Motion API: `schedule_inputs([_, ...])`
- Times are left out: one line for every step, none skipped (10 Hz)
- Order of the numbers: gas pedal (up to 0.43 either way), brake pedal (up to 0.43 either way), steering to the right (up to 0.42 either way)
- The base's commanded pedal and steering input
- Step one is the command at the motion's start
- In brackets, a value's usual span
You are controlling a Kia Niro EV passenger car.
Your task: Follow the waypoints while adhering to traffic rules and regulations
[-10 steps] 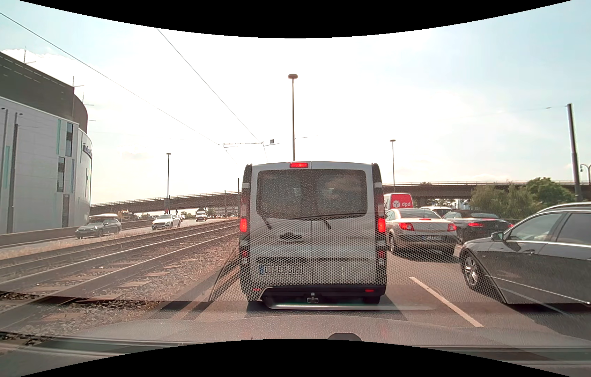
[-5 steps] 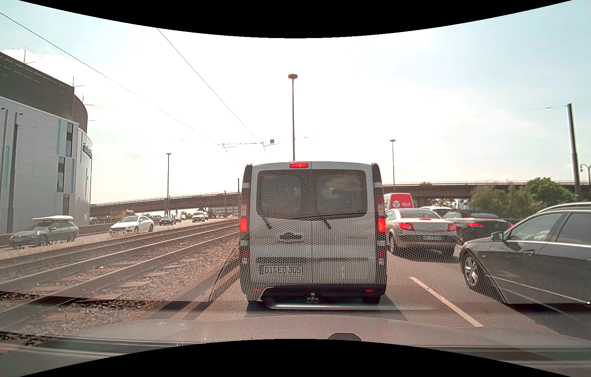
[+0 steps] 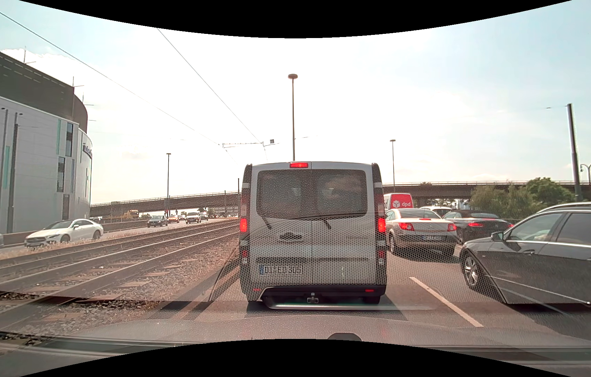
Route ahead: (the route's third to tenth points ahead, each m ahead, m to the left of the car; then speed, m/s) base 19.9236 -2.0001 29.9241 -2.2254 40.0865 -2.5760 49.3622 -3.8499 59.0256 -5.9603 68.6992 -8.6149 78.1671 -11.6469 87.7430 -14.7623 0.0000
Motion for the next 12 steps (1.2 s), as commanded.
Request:
schedule_inputs([0.0, 0.25, -0.003])
schedule_inputs([0.0, 0.244, -0.003])
schedule_inputs([0.0, 0.244, -0.003])
schedule_inputs([0.0, 0.244, -0.003])
schedule_inputs([0.0, 0.244, -0.003])
schedule_inputs([0.0, 0.25, -0.003])
schedule_inputs([0.0, 0.25, -0.003])
schedule_inputs([0.0, 0.25, -0.003])
schedule_inputs([0.0, 0.25, -0.003])
schedule_inputs([0.0, 0.25, -0.003])
schedule_inputs([0.0, 0.25, -0.003])
schedule_inputs([0.0, 0.25, -0.003])
